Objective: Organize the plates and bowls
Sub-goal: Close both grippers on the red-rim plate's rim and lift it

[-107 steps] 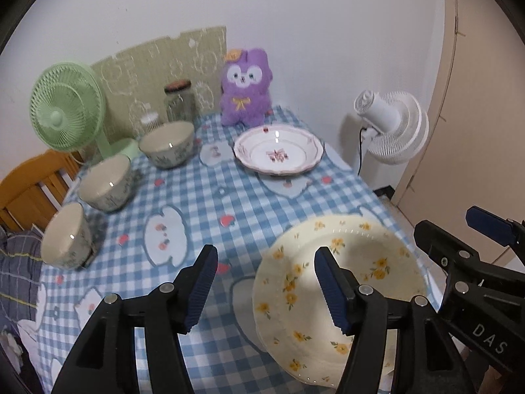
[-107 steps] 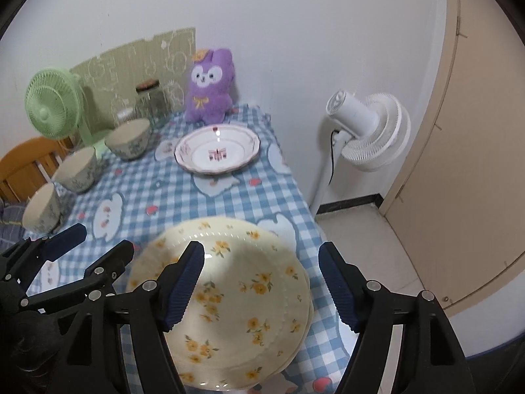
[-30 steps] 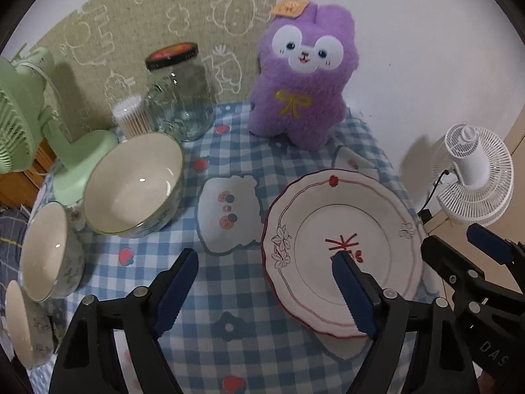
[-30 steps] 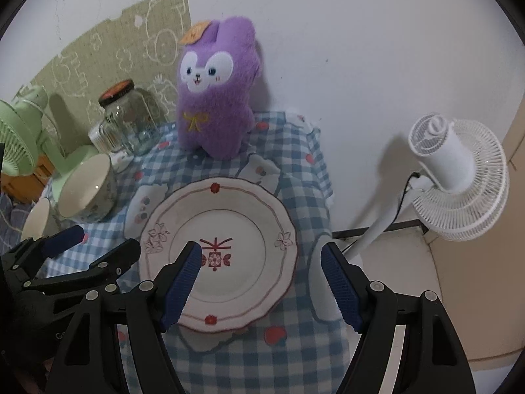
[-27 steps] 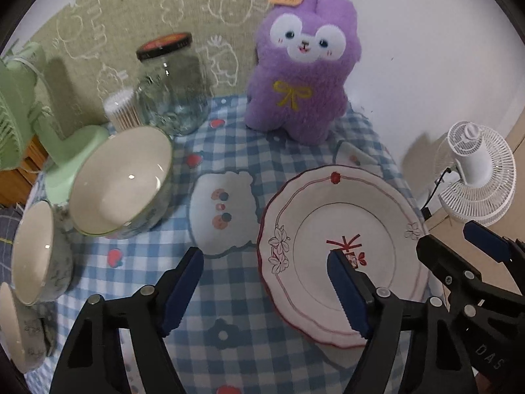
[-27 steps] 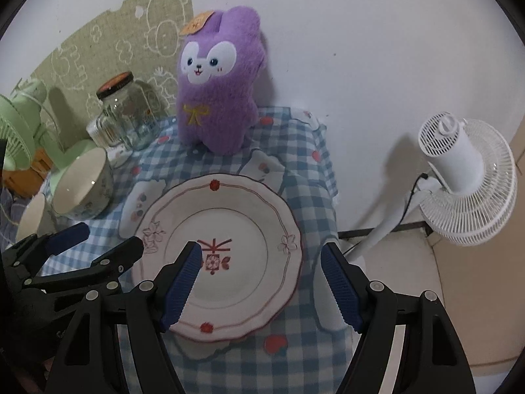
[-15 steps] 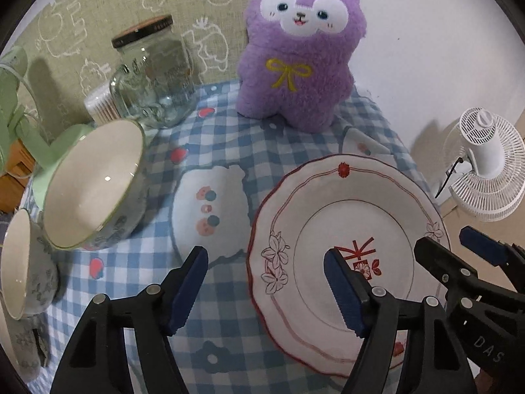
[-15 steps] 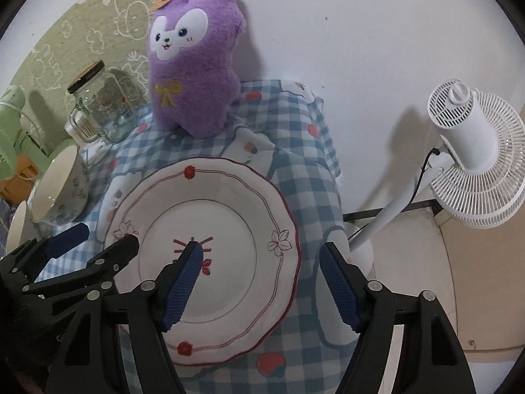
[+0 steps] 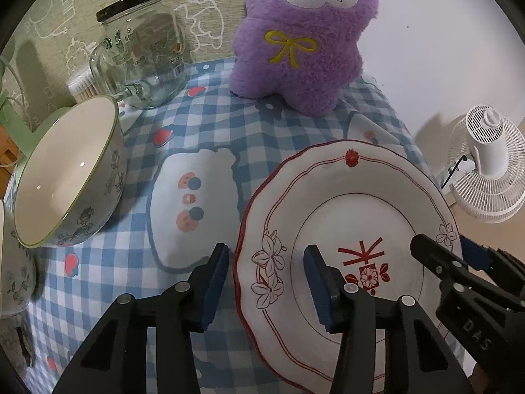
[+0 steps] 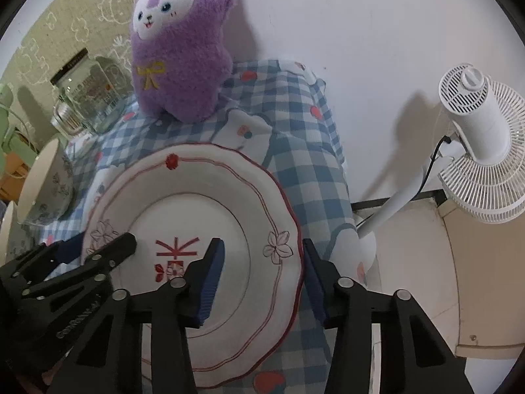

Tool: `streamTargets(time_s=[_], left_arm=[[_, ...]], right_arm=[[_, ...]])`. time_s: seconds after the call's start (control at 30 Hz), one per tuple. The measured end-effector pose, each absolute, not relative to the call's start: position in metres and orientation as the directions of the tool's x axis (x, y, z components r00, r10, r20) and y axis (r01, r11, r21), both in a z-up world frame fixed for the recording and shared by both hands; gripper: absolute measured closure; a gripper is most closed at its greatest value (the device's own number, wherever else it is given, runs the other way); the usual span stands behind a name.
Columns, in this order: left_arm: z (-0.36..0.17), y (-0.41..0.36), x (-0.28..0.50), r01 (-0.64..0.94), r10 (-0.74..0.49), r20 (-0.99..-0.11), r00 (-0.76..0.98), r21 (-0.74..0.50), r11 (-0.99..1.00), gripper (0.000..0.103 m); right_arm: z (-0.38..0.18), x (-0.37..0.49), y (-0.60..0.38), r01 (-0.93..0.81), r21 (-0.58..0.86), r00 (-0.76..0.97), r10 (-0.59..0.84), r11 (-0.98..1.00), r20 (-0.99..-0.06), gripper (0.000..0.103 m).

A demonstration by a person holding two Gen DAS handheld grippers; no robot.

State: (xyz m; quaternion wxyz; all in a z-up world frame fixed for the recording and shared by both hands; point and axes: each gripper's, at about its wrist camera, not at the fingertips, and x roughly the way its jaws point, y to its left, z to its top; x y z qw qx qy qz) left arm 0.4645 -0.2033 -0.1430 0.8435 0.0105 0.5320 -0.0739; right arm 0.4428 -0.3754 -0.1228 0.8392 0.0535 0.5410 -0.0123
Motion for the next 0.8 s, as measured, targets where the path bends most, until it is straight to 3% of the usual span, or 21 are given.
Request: streamTargets(time_s=[0.1,0.27,0.8], left_arm=[[-0.1433,-0.2026,0.4650,0.134,-0.113,-0.903,0.414,-0.062,0.989,0.054],[-0.1437,-0.2037,0.4659,0.148,-0.121,-0.909,0.399,-0.066,0.987,0.061],[-0.1395,-0.2027,0.4584,0.186,-0.129,-0.921,0.368,-0.063,0.981,0.068]], right_arm=[[-0.1260,0.4434,-0.3771,0.082,0.067,0.402,0.029,0.994,-0.915,0.065],[-0.1255,0.4435,-0.3778,0.086,0.066,0.396,0.027,0.994,-0.918,0.065],[-0.1238,0.4415,-0.3784,0.121,0.070,0.370,0.021,0.990,-0.929,0.065]])
